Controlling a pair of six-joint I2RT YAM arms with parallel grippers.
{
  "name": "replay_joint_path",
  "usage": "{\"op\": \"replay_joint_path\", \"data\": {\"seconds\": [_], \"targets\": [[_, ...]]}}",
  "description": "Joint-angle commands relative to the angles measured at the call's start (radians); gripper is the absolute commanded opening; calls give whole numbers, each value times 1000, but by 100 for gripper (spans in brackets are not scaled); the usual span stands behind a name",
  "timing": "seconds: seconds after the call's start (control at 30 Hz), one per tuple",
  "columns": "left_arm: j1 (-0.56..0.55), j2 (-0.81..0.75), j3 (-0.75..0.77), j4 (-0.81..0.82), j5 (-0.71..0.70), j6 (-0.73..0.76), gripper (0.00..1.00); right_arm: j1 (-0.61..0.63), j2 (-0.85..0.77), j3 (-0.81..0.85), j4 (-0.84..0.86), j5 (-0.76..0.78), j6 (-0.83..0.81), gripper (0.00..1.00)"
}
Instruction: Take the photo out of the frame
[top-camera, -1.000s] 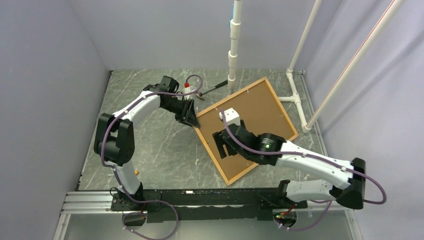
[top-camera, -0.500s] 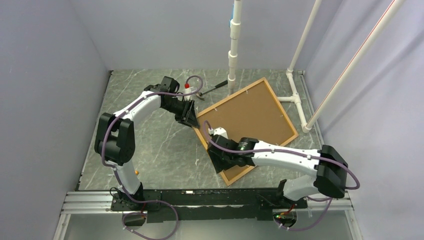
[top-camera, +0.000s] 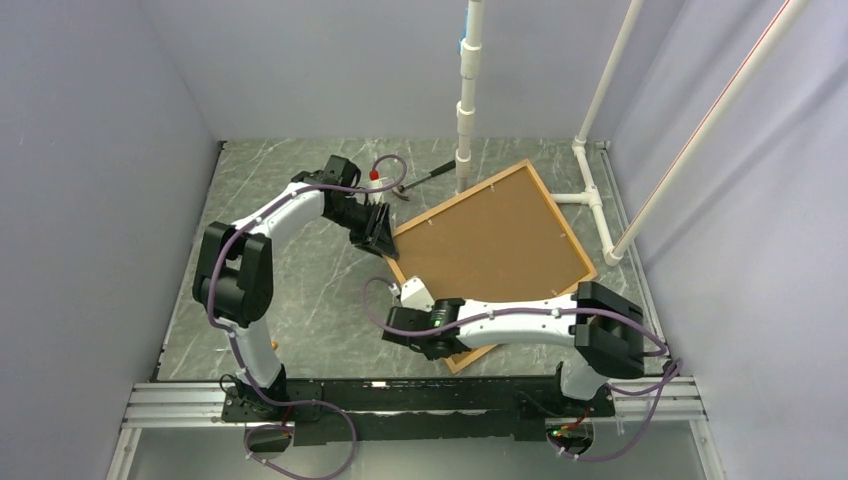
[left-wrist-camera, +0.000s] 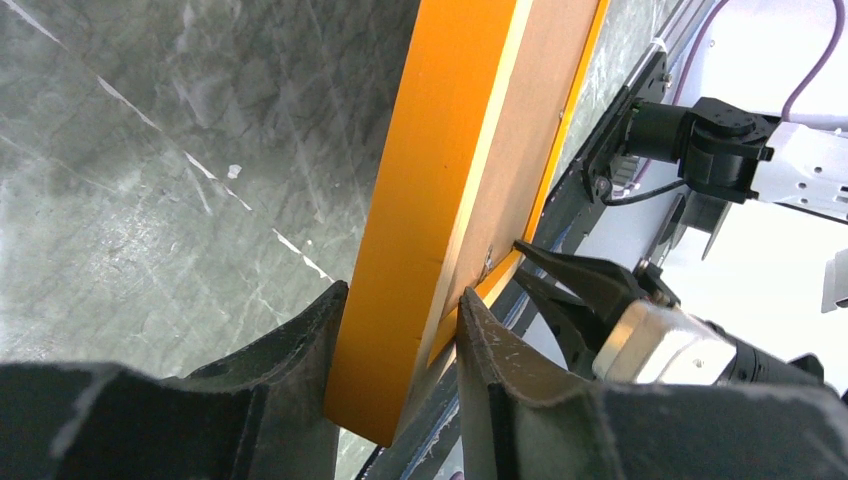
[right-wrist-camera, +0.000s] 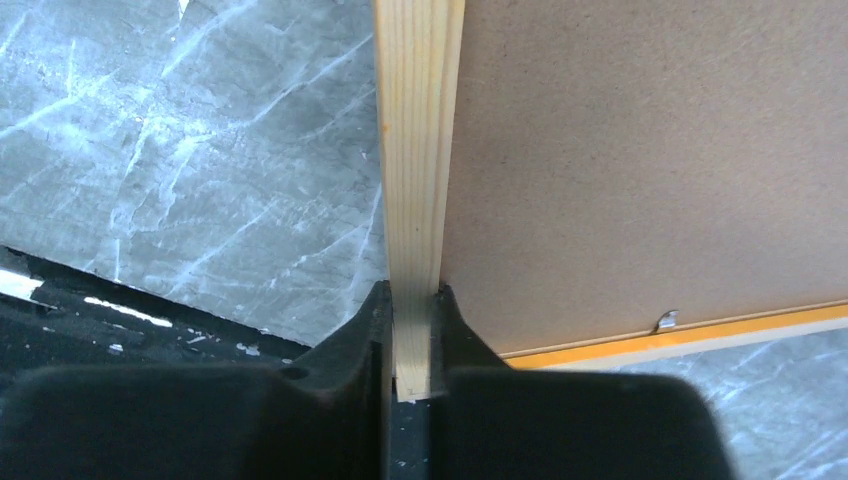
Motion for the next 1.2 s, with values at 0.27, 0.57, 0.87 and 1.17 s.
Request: {"op": "replay_joint_path", "data": {"seconds": [0.27, 0.57, 0.87, 1.17], "targets": [[-41, 114, 51, 146, -208, 74, 0, 67, 179, 164, 71, -19, 142, 0], [-42, 225, 149, 151, -195, 27, 0, 67, 266, 296, 111, -14, 97, 0], [-60, 342, 264, 164, -148, -4, 0, 61, 303, 334, 182, 7, 71, 0], [-83, 422, 339, 242, -131, -83, 0, -9, 327, 315, 278, -10, 85, 0]]}}
